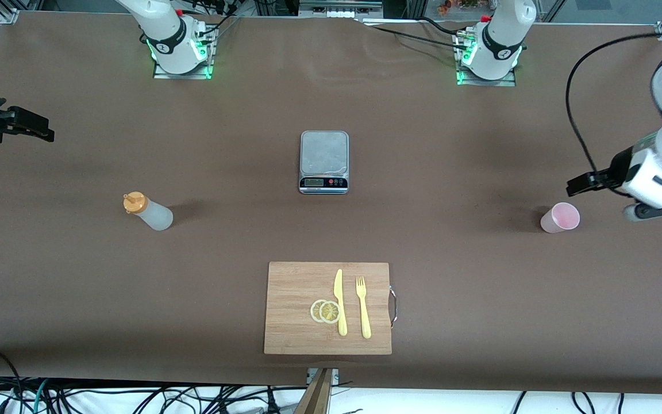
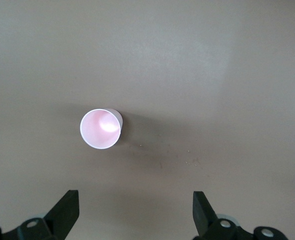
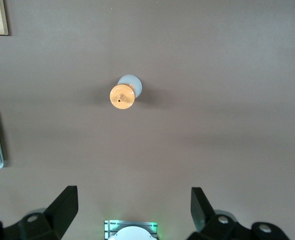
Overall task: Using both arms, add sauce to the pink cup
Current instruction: 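Lower the left gripper onto the pink cup and close it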
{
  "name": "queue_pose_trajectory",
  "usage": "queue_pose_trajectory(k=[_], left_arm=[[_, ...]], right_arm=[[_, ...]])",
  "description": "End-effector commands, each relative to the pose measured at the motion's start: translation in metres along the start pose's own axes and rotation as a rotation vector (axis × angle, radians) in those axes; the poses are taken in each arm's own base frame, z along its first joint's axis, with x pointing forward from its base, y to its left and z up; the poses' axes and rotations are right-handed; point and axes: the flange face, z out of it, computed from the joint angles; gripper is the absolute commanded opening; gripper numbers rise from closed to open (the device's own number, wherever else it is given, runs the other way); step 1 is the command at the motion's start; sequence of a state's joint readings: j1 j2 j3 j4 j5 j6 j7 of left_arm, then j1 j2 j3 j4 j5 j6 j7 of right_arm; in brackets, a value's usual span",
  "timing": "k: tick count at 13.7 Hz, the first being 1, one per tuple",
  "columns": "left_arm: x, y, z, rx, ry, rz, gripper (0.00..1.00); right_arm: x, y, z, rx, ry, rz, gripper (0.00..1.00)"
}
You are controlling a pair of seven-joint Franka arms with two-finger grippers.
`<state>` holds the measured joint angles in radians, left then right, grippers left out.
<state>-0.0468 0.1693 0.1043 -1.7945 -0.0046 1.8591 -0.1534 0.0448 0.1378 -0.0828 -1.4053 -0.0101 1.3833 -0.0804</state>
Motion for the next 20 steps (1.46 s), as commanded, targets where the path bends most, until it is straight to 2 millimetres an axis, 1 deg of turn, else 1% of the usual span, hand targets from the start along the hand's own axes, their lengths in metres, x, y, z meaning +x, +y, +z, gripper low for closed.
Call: queue_pose_trajectory(k=[1, 2, 4, 5, 6, 9, 11, 12, 13, 17, 18, 19, 20], left_arm=[[0.001, -0.002, 0.036, 0.015, 0.014, 0.002, 1.00], [0.001, -0.002, 0.053, 0.016, 0.015, 0.003, 1.00], [-0.003, -0.008, 0.098, 0.013, 0.035, -0.005, 1.00], [-0.002, -0.013, 0.115, 0.014, 0.038, -0.011, 1.00], [0.001, -0.012, 0.130, 0.018, 0.022, -0.012, 1.00], [0.011, -0.015, 0.158, 0.023, 0.032, -0.014, 1.00], [0.017, -0.016, 0.176, 0.024, 0.052, -0.013, 1.00], [0.020, -0.020, 0.183, 0.025, 0.061, -0.017, 1.00], [0.023, -0.023, 0.190, 0.024, 0.069, -0.022, 1.00], [0.023, -0.024, 0.210, 0.043, 0.054, -0.004, 0.99], [0.022, -0.026, 0.213, 0.066, 0.051, 0.018, 0.98], [0.022, -0.026, 0.214, 0.072, 0.050, 0.025, 0.94], [0.022, -0.027, 0.214, 0.073, 0.050, 0.023, 0.83]], right_arm=[[0.000, 0.000, -0.003, -0.012, 0.007, 0.000, 1.00], [0.000, 0.000, -0.003, -0.012, 0.007, 0.000, 1.00], [0.000, 0.000, -0.003, -0.012, 0.007, 0.000, 1.00], [0.000, 0.000, -0.003, -0.012, 0.007, 0.000, 1.00], [0.000, -0.001, -0.003, -0.012, 0.007, -0.001, 1.00], [0.000, 0.000, -0.003, -0.012, 0.009, 0.000, 1.00], [-0.001, 0.004, -0.003, -0.011, 0.008, 0.008, 1.00], [-0.001, 0.004, -0.003, -0.011, 0.008, 0.008, 1.00], [-0.001, 0.004, -0.003, -0.011, 0.008, 0.008, 1.00], [-0.001, 0.004, -0.003, -0.011, 0.008, 0.008, 1.00], [-0.001, 0.004, -0.003, -0.011, 0.008, 0.008, 1.00], [-0.001, 0.003, -0.003, -0.011, 0.009, 0.005, 1.00], [0.000, 0.001, -0.003, -0.012, 0.009, 0.002, 1.00]])
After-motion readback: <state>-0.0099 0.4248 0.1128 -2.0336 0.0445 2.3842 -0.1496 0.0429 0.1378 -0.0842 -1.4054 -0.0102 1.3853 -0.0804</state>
